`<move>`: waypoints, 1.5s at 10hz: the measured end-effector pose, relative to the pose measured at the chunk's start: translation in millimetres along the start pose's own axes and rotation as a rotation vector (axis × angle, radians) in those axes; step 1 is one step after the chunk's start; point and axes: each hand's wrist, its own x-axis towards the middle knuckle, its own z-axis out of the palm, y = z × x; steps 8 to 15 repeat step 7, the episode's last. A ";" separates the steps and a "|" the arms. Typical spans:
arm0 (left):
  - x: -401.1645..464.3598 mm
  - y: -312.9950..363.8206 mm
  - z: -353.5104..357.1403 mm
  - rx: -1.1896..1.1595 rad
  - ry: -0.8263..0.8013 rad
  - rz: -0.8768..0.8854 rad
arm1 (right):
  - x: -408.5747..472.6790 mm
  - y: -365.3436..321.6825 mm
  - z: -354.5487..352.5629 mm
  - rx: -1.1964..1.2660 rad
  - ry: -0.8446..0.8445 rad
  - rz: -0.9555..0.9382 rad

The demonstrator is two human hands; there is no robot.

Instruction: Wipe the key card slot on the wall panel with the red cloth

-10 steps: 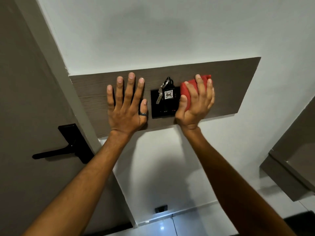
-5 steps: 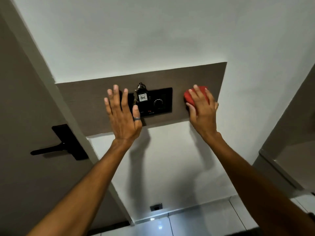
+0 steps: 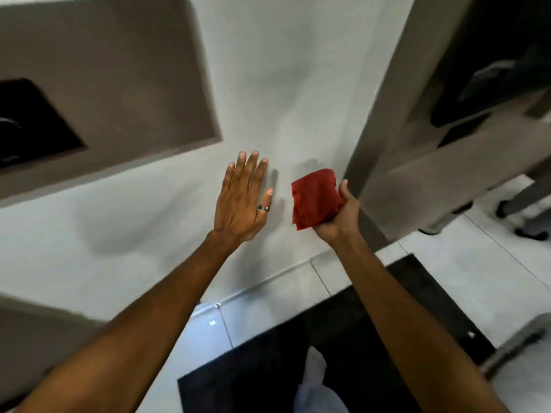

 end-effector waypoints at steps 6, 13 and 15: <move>40.4 83.9 136.8 -0.012 -0.322 -0.036 | 193.5 -140.5 -241.4 -2.279 -0.007 -0.472; 42.4 84.0 117.6 0.023 -0.219 -0.072 | 165.7 -117.2 -219.7 -2.070 0.202 -0.634; 42.4 84.0 117.6 0.023 -0.219 -0.072 | 165.7 -117.2 -219.7 -2.070 0.202 -0.634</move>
